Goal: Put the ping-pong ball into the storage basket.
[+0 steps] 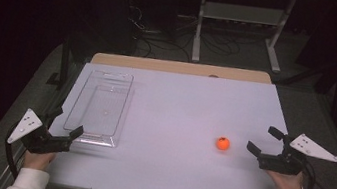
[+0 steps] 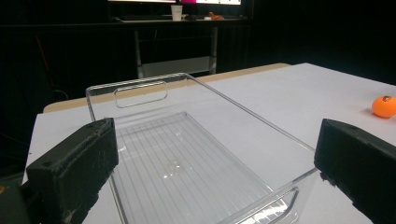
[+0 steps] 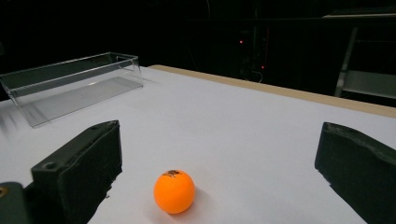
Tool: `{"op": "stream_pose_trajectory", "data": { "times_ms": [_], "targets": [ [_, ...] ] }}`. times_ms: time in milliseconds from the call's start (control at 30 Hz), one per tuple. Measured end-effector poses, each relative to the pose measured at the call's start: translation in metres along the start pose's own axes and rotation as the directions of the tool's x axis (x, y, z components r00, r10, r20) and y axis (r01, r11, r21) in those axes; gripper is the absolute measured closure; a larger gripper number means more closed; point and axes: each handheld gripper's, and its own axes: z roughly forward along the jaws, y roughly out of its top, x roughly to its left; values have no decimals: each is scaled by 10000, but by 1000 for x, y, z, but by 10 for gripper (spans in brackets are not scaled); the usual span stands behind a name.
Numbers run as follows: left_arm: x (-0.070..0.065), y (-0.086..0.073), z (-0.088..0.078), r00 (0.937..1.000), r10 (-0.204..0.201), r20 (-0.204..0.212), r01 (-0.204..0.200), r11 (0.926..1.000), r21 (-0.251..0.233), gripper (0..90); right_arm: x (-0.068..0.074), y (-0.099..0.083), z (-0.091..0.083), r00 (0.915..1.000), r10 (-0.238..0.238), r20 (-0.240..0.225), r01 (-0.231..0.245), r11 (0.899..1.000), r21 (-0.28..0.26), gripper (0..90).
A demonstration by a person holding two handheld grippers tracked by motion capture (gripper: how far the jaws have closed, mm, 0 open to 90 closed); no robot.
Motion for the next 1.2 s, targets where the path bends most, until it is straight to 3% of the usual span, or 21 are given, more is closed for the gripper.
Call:
{"op": "stream_pose_trajectory", "data": {
  "times_ms": [233, 333, 733, 900, 1000, 1200],
  "targets": [
    [1, 1, 1, 9998, 127, 146, -128, 9999, 102, 0, -1, -1, -1, 10000, 51, 24, -51, 10000, 44, 2],
    [3, 2, 3, 9996, -4, 283, -1, 9999, 146, 0, 0, -1, -3, 10000, 12, 66, -12, 10000, -33, 2],
    [-5, 16, 14, 9970, 634, 455, -658, 9965, 524, 0, 1, -2, -5, 10000, 13, 76, -13, 10000, -18, 2],
    [-7, 25, 17, 9938, 892, 670, -949, 9917, 862, 0, 1, -2, -6, 9999, -1, 137, 1, 10000, -20, 2],
    [-9, 32, 21, 9883, 1228, 899, -1333, 9837, 1209, 0, 1, -2, -6, 9999, 30, 127, -30, 10000, -38, 2],
    [-13, 44, 29, 9826, 1413, 1208, -1571, 9785, 1336, 0, 1, -2, -6, 9999, 24, 117, -24, 10000, -24, 1]
  ]
}}
